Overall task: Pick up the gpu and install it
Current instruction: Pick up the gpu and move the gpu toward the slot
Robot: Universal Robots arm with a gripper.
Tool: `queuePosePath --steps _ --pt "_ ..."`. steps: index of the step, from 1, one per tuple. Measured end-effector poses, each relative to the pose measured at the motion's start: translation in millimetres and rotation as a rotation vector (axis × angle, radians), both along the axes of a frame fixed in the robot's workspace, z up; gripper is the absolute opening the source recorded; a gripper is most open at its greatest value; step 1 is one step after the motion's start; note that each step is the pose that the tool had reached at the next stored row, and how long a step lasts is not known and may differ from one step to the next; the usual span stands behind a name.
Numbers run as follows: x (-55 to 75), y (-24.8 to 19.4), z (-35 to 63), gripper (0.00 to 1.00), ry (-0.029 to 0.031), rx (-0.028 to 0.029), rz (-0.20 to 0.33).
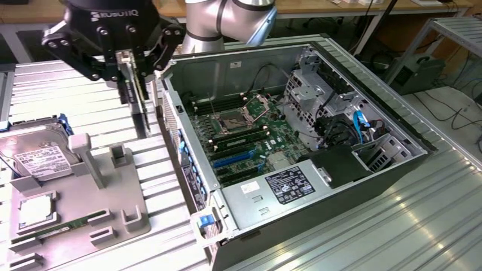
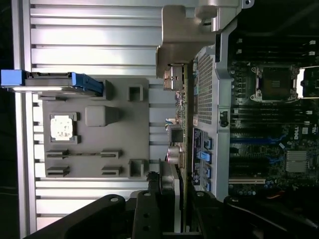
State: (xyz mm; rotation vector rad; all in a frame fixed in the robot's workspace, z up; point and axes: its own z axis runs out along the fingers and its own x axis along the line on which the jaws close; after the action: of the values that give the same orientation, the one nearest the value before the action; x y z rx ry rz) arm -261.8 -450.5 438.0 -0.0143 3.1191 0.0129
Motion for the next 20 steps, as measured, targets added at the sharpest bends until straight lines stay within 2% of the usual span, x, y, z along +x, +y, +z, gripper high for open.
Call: queuePosePath --steps 5,10,13,15,20 --pt "24.8 0.0 0.0 0.28 0.0000 0.0000 0.000" --pt "59.0 0.0 0.0 0.28 0.0000 0.0000 0.000" --pt "71.7 0.0 0.0 0.28 0.0000 0.0000 0.000" --pt "91.5 0.0 0.0 0.28 0.0000 0.0000 0.000" --pt "116.2 0.0 0.0 0.28 0.0001 -0.0001 0.000"
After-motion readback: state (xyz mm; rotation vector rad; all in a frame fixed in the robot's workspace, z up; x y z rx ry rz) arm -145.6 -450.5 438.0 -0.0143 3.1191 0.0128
